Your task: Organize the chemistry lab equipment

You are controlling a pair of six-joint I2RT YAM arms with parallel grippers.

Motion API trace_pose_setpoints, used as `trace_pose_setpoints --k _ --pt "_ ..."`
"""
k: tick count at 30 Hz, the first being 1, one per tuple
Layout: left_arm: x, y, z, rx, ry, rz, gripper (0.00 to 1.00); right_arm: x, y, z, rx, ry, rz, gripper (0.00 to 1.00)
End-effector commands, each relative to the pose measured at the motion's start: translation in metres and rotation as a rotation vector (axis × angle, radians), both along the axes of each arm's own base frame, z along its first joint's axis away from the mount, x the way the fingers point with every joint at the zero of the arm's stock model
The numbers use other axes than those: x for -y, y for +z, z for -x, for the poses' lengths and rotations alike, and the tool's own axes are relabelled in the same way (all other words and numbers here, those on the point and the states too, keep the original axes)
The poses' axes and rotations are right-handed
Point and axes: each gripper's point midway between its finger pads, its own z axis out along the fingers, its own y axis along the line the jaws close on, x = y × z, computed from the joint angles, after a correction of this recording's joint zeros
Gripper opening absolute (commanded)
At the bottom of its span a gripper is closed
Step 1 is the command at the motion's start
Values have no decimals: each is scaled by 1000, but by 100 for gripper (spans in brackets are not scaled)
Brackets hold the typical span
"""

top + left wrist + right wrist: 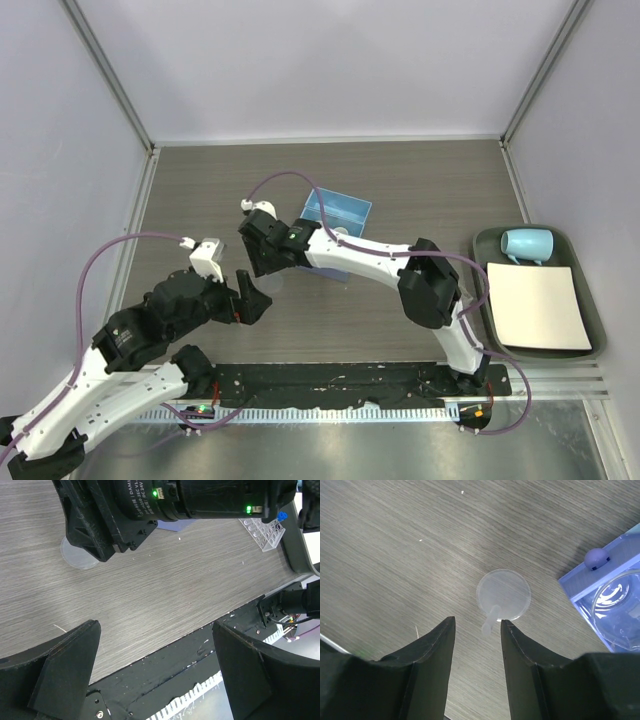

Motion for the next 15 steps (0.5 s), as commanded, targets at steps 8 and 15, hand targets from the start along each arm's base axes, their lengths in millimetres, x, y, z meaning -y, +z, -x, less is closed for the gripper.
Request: trace_pose_setpoints --k 8,15 --pt "0 4 -1 12 10 17 99 -4 10 -12 58 -25 23 30" --pt "1 4 -1 12 10 17 99 -1 3 -12 52 -29 42 15"
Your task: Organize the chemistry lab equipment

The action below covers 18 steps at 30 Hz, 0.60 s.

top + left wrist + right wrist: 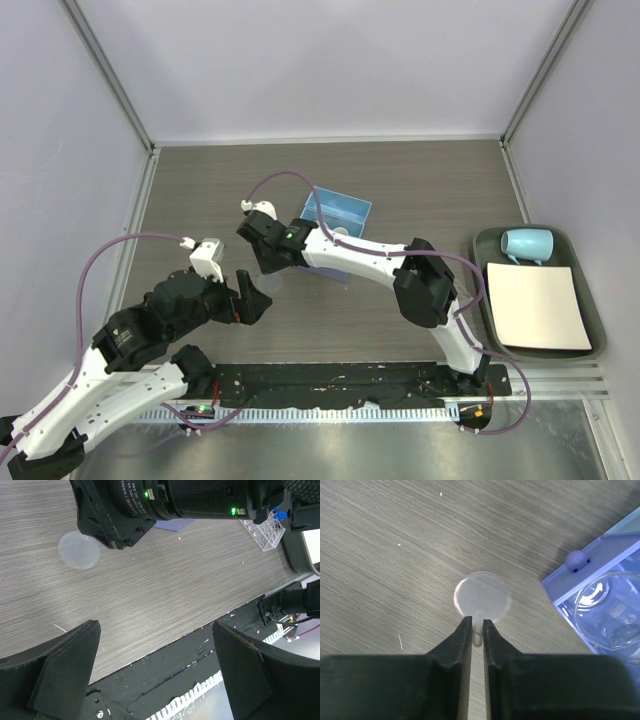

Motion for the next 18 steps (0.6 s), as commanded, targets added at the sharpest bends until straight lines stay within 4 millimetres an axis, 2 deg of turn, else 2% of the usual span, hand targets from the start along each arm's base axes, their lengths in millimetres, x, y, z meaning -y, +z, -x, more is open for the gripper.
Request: trace_pose_setpoints --k 1,3,8,11,12,18 --pt "1 4 -2 12 12 17 99 -8 16 -5 34 -7 -24 7" --pt "1 4 -2 11 13 18 99 -9 20 -6 42 -12 -30 1" --pt "1 3 -2 9 10 15 100 -13 38 -9 64 -21 -67 1" --pt "2 3 -2 7 7 14 100 -16 58 -11 84 -22 -101 1" --pt "2 3 -2 8 7 16 99 -16 70 -14 108 -30 -115 1" --pt "3 3 0 8 -4 19 99 3 111 -39 195 -113 -154 1"
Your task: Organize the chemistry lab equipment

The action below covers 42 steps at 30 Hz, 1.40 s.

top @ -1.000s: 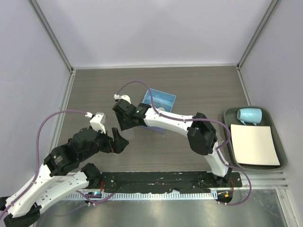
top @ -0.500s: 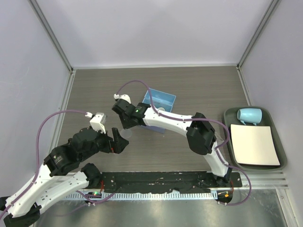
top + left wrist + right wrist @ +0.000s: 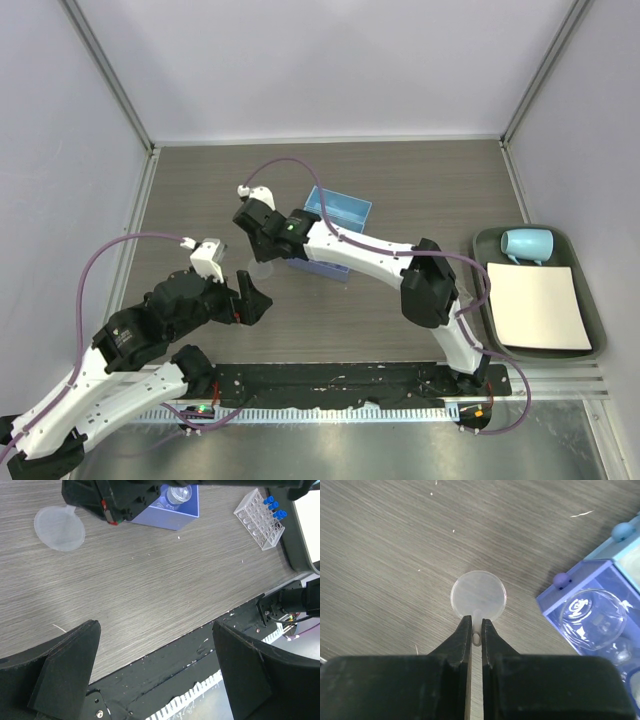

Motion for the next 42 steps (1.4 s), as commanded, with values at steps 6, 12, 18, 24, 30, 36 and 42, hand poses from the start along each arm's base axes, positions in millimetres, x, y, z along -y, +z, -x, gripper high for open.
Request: trace_pose_setpoints --k 6,12,18,24,30,36,42 --pt "4 2 0 5 -6 17 99 58 98 -63 187 -222 -110 1" --pt "5 1 2 6 -15 14 100 121 106 -105 219 -377 -112 1" --pt "6 0 3 5 -17 8 100 178 99 -145 235 -512 -79 1" --pt "7 -2 3 -2 -20 -3 100 197 85 -166 228 -561 -45 1" --pt "8 -1 4 3 -27 1 100 203 65 -178 206 -575 -9 1" --pt "8 0 4 6 -32 5 100 202 39 -182 175 -570 24 1" --pt "9 0 5 8 -36 7 100 199 23 -184 143 -561 32 1"
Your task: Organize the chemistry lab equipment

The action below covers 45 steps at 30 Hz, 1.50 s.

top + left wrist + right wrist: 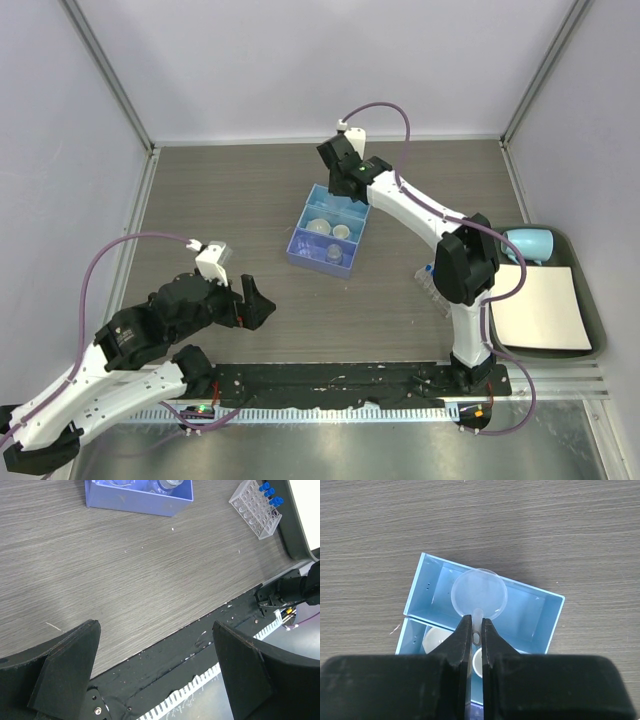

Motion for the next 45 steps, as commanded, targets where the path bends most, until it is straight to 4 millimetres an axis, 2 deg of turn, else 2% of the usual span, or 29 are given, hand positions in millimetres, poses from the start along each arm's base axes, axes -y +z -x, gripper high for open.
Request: trace_pose_setpoints --k 1,7,19,20,24,26,30,32,33,36,38,42,43,45 --pt "1 3 -3 15 9 9 100 -1 -9 -9 -4 -8 -7 1" --pt "2 3 -3 18 5 11 100 -4 -24 -2 -47 15 -14 1" --pt "2 3 -2 19 3 14 100 -5 -29 0 -64 29 -9 1" --pt "2 3 -2 20 3 16 100 -6 -38 1 -82 31 3 2" --pt "2 3 -2 20 2 17 100 -7 -46 -2 -98 25 12 13" --pt "2 4 -1 22 -3 18 100 -7 -48 -4 -103 23 21 21" --pt "3 4 -1 23 -3 21 100 -9 -50 -6 -105 20 26 27" --pt "2 4 0 22 -5 18 100 -10 -46 -7 -98 18 21 34" --pt "2 4 0 22 -6 18 100 -9 -40 -8 -87 11 15 44" --pt "2 4 0 23 -5 18 100 -8 -30 -7 -66 3 6 54" --pt "2 4 0 22 -6 17 100 -6 -13 -7 -29 -3 -7 58" --pt "2 3 -1 23 -1 12 100 1 14 0 35 -28 -6 72" --pt "2 4 -1 23 1 14 100 7 31 2 73 -48 -6 75" --pt "1 2 -2 21 5 6 100 11 43 7 98 -64 0 80"
